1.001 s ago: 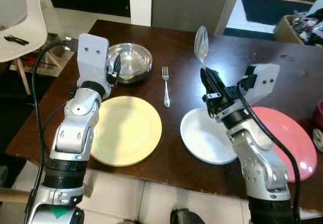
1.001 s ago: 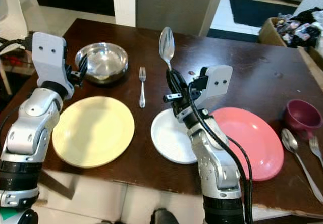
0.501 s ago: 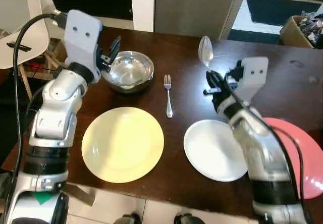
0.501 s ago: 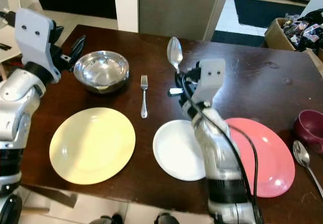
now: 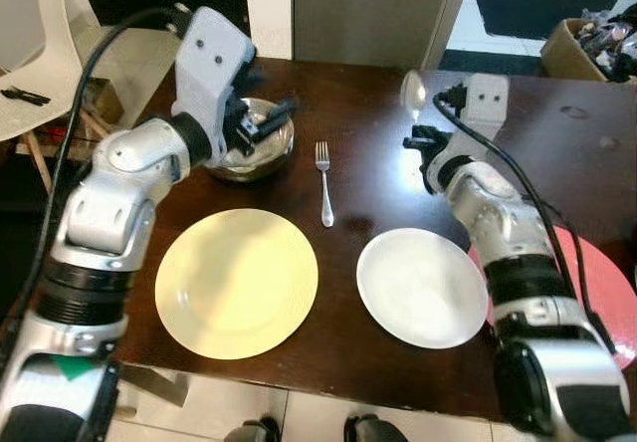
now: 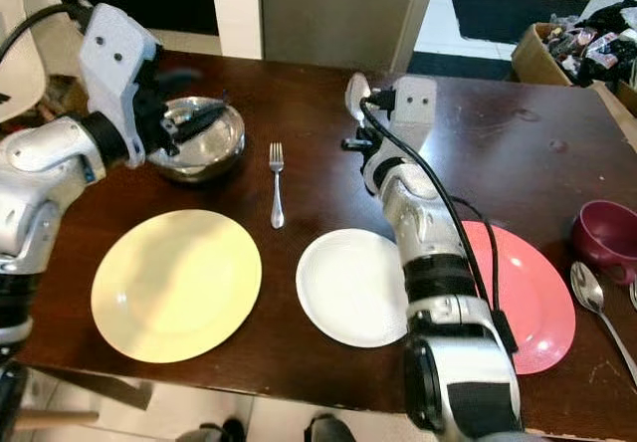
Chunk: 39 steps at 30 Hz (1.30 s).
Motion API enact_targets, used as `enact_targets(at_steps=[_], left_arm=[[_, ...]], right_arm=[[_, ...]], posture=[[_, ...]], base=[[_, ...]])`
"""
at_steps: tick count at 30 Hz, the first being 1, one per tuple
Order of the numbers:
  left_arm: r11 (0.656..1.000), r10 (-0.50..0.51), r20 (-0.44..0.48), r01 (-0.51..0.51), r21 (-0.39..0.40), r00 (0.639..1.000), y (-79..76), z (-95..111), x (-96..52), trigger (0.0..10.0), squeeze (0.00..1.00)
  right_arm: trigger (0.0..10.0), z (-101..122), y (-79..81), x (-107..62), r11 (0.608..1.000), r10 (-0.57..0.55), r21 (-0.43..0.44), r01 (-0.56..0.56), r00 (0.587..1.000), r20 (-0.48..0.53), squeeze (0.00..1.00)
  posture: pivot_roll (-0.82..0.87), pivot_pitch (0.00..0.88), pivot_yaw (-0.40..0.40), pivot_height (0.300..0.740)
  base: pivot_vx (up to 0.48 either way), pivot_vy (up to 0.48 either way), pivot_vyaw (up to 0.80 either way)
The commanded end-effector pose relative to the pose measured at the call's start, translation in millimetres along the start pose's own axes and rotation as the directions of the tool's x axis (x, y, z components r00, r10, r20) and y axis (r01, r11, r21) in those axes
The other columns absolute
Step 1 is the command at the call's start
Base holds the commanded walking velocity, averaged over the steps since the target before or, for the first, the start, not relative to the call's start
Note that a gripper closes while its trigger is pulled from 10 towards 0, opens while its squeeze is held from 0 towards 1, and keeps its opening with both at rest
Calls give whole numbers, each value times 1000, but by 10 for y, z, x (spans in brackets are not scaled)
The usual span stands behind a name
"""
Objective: Setting the table
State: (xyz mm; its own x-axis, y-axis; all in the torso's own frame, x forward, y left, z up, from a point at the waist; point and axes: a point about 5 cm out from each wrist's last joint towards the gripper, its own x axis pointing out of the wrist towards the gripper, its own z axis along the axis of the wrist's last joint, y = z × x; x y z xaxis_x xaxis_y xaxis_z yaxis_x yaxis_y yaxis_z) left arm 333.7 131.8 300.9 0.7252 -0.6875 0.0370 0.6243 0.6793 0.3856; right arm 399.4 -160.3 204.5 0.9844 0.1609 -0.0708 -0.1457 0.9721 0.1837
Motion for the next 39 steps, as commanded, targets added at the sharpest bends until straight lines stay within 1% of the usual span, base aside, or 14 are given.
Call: enact_targets(at_steps=[1,3,6,8,12,16,18,20,24,26,32,37,38,39], left_arm=[[998,-70,-20,70,6,997,-4,72,12,10000,0],[996,-84,-33,85,20,996,-6,88,13,10000,0],[995,-96,-37,96,-1,995,-53,113,7,10000,0],[995,-102,-40,101,-18,994,-96,108,-17,10000,0],[994,-105,-58,103,-32,993,-129,88,-67,10000,0],[994,-107,-76,104,-44,991,-138,78,-114,10000,0],[993,-108,-87,104,-54,990,-145,65,-131,10000,0],[992,-110,-94,104,-66,989,-161,54,-121,10000,0],[991,-114,-93,107,-75,989,-191,52,-106,10000,0],[990,-122,-89,114,-88,989,-237,67,-84,10000,0],[989,-122,-85,113,-98,989,-254,65,-60,10000,0],[988,-124,-80,116,-102,989,-271,62,-40,10000,0],[988,-126,-79,117,-104,989,-280,63,-33,10000,0],[985,-141,-70,133,-110,988,-296,76,-30,10000,0]], right_arm=[[10000,-15,34,55,1000,29,-1,-29,999,-15,0],[10000,-30,52,73,999,43,2,-43,999,-24,0],[10000,-19,50,113,999,42,11,-42,999,-20,0],[10000,2,46,126,999,33,16,-32,999,-17,0],[10000,15,66,150,999,34,28,-33,999,-22,0],[10000,-22,107,165,999,40,34,-39,998,-48,0],[10000,-66,174,175,998,68,21,-66,996,-63,0],[10000,-117,228,180,996,92,14,-92,993,-78,0],[10000,-182,269,177,994,109,12,-109,989,-96,0],[10000,-286,311,166,994,113,9,-112,986,-120,0],[10000,-327,385,155,995,100,12,-100,987,-123,0],[10000,-310,370,157,997,76,-10,-78,991,-108,0],[10000,-300,359,159,997,68,-14,-70,992,-102,796],[10000,-270,326,161,998,48,-22,-51,995,-90,1000]], posture=[[63,129,58,740],[76,143,58,740],[86,155,58,740],[99,172,54,740],[109,184,52,740],[118,206,48,740],[107,214,48,740],[101,216,48,740],[101,216,48,740],[85,219,47,740],[67,215,44,740],[61,210,44,740],[58,207,44,740],[55,202,43,740]], base=[[0,0,0],[0,0,0],[0,0,0],[0,0,0],[0,0,0],[0,0,0],[0,0,0],[0,0,0],[0,0,0],[0,0,0],[0,0,0],[0,0,0],[0,0,0],[0,0,0]])
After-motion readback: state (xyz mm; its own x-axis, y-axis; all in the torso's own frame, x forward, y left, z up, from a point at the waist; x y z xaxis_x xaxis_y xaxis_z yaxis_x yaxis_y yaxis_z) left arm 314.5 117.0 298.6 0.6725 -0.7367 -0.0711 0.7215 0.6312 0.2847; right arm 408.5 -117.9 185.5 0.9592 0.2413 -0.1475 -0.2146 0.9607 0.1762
